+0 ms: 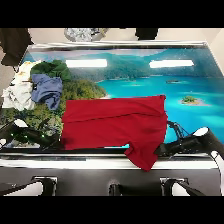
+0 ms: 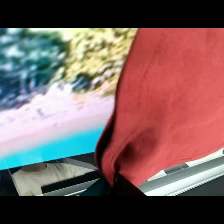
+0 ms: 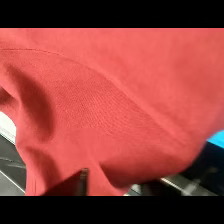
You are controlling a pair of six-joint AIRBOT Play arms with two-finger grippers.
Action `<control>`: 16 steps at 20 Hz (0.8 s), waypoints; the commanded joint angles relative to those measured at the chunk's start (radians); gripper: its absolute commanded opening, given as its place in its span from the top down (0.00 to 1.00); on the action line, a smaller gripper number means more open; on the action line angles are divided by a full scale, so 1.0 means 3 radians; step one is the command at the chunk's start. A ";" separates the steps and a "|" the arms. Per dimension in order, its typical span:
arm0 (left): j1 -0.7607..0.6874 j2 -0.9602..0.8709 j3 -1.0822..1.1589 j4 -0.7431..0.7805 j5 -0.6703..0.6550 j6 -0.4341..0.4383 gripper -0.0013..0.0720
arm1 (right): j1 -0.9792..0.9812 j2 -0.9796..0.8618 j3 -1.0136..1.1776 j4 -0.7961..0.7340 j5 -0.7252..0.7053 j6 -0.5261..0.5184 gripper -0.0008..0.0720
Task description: Fold the shirts.
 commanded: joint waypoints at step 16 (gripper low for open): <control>-0.0111 -0.0197 0.1797 -0.0287 0.0093 -0.0206 0.95 | 0.0498 -0.0633 0.2346 0.0172 -0.0392 0.0223 0.94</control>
